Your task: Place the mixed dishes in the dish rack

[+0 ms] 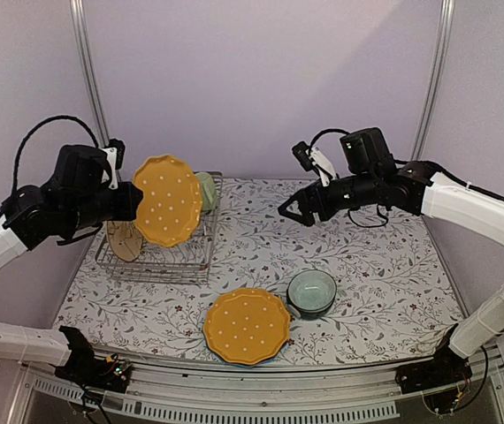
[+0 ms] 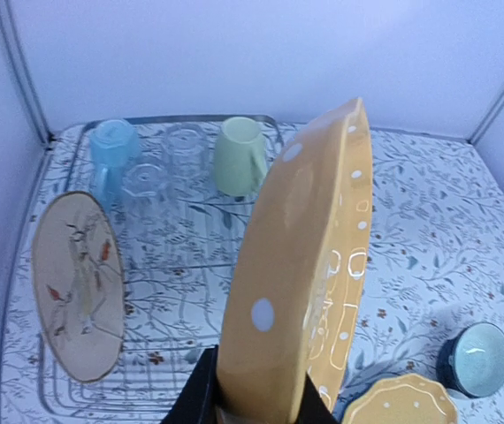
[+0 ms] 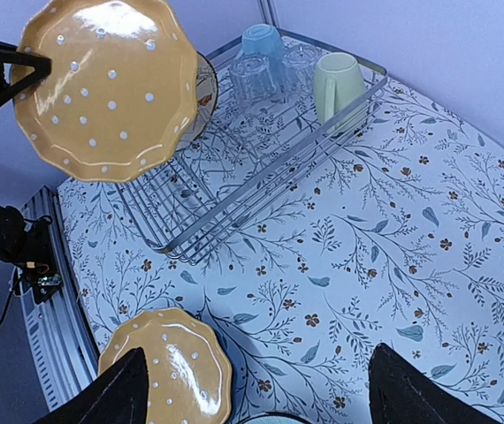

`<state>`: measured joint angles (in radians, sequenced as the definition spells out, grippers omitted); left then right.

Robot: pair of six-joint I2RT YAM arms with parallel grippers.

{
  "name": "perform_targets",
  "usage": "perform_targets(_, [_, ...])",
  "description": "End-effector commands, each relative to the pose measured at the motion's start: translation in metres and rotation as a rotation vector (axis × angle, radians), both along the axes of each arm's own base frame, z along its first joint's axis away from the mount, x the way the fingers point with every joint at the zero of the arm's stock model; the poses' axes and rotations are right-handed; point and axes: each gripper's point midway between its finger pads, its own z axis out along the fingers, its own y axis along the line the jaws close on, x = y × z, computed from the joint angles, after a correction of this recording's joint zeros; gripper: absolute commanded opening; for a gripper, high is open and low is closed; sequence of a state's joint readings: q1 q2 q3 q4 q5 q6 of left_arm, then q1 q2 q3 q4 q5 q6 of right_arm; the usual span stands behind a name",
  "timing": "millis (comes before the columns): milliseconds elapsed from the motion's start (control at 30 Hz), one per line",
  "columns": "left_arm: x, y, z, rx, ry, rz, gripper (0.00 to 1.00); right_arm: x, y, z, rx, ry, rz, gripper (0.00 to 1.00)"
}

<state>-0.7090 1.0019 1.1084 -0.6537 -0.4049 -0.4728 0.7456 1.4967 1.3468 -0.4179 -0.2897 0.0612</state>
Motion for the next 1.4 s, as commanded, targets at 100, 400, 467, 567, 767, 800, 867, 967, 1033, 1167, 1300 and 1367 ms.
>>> perform_targets(100, [0.013,0.087,0.051,0.204,-0.157,0.381,0.0,0.003,0.001,-0.008,0.001,0.012,-0.008,0.85])
perform_targets(400, [0.034,0.111,0.038,0.392,-0.1,0.511,0.0,0.004,0.003,-0.018,-0.012,0.03,-0.004,0.85])
perform_targets(467, [0.039,0.114,0.032,0.431,-0.082,0.53,0.0,0.004,0.003,-0.019,-0.015,0.031,-0.004,0.85])
perform_targets(567, [0.045,0.118,0.026,0.475,-0.067,0.561,0.0,0.004,0.003,-0.021,-0.019,0.034,-0.003,0.85])
perform_targets(767, [0.055,0.125,0.012,0.539,-0.027,0.587,0.0,0.004,0.003,-0.023,-0.022,0.035,0.0,0.85])
perform_targets(800, [0.056,0.125,0.008,0.544,-0.019,0.585,0.0,0.003,0.003,-0.023,-0.023,0.036,0.0,0.85])
perform_targets(867, [0.06,0.125,0.0,0.549,-0.004,0.579,0.0,0.004,0.003,-0.024,-0.025,0.037,-0.001,0.85])
perform_targets(967, [0.064,0.125,-0.011,0.564,0.02,0.575,0.0,0.004,0.003,-0.026,-0.027,0.04,-0.001,0.85])
perform_targets(1033, [0.067,0.126,-0.018,0.569,0.033,0.572,0.0,0.003,0.003,-0.026,-0.028,0.04,0.0,0.85])
perform_targets(1167, [0.072,0.126,-0.031,0.566,0.058,0.564,0.0,0.003,0.003,-0.028,-0.03,0.044,0.004,0.85])
perform_targets(1300, [0.075,0.123,-0.042,0.556,0.082,0.543,0.0,0.003,0.003,-0.031,-0.034,0.048,0.005,0.85])
perform_targets(1367, [0.077,0.121,-0.049,0.55,0.094,0.528,0.0,0.002,0.003,-0.032,-0.034,0.052,0.006,0.85])
